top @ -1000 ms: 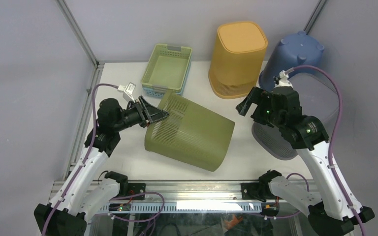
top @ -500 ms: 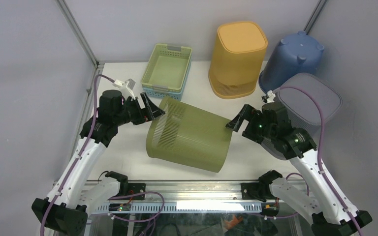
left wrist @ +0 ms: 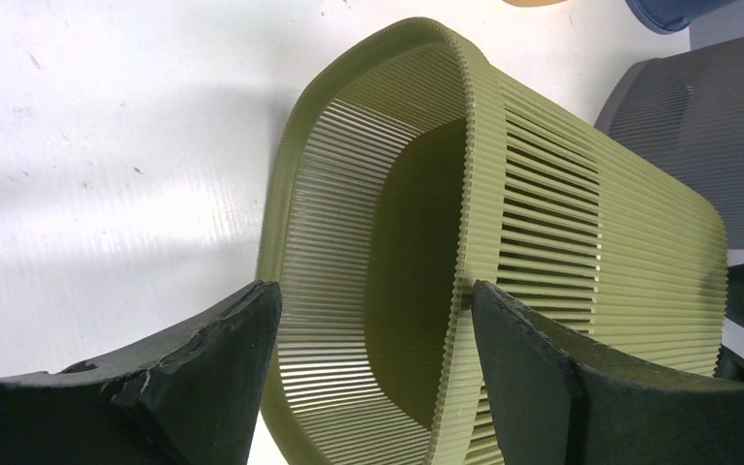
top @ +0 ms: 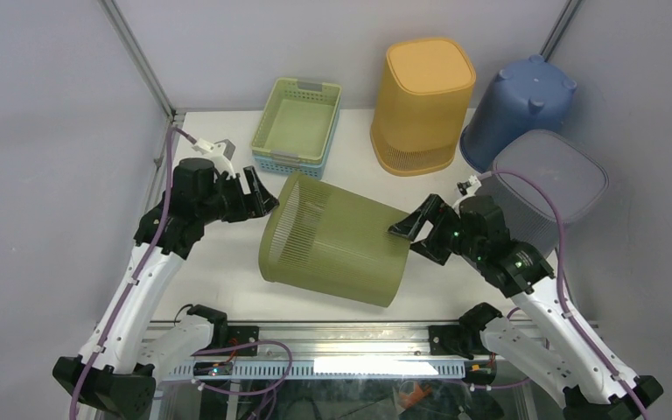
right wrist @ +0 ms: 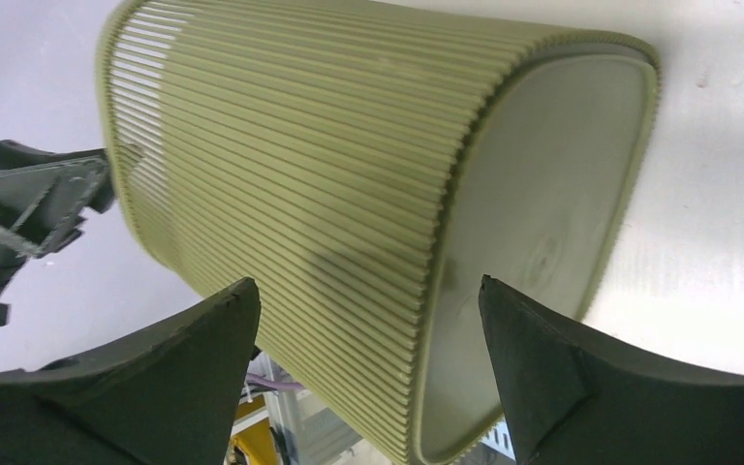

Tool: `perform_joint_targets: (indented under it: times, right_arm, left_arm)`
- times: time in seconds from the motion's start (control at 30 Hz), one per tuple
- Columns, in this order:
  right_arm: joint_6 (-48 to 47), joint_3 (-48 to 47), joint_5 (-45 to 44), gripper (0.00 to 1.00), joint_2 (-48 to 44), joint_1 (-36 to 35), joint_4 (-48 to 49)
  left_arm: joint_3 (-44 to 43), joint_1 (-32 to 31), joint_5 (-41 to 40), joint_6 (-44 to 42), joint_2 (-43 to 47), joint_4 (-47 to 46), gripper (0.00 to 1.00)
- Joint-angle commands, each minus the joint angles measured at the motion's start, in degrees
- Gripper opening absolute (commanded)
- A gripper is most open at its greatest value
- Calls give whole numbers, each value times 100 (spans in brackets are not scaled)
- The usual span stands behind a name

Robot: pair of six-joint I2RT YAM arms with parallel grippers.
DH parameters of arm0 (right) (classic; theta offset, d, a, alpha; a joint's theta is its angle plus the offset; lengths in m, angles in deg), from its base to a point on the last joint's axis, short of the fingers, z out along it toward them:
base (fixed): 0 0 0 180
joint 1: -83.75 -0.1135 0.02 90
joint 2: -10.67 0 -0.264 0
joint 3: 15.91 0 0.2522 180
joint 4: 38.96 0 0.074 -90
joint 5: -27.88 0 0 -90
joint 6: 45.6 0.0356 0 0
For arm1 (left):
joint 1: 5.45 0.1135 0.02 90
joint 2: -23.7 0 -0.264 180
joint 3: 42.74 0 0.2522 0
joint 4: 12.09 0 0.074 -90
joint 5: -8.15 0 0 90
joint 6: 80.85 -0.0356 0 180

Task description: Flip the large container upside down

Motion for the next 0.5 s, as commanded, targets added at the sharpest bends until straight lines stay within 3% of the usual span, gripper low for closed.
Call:
perform_joint_targets:
  times: [0.0,0.47]
  right_arm:
    - [300,-25,215,86,-245,-77,852]
    - [281,-826,856,81,-133,-139,1759]
  left_arm:
    - [210,-10,-258,-210,-18,34,73]
    - [606,-19,-95,-281,-154,-218,73]
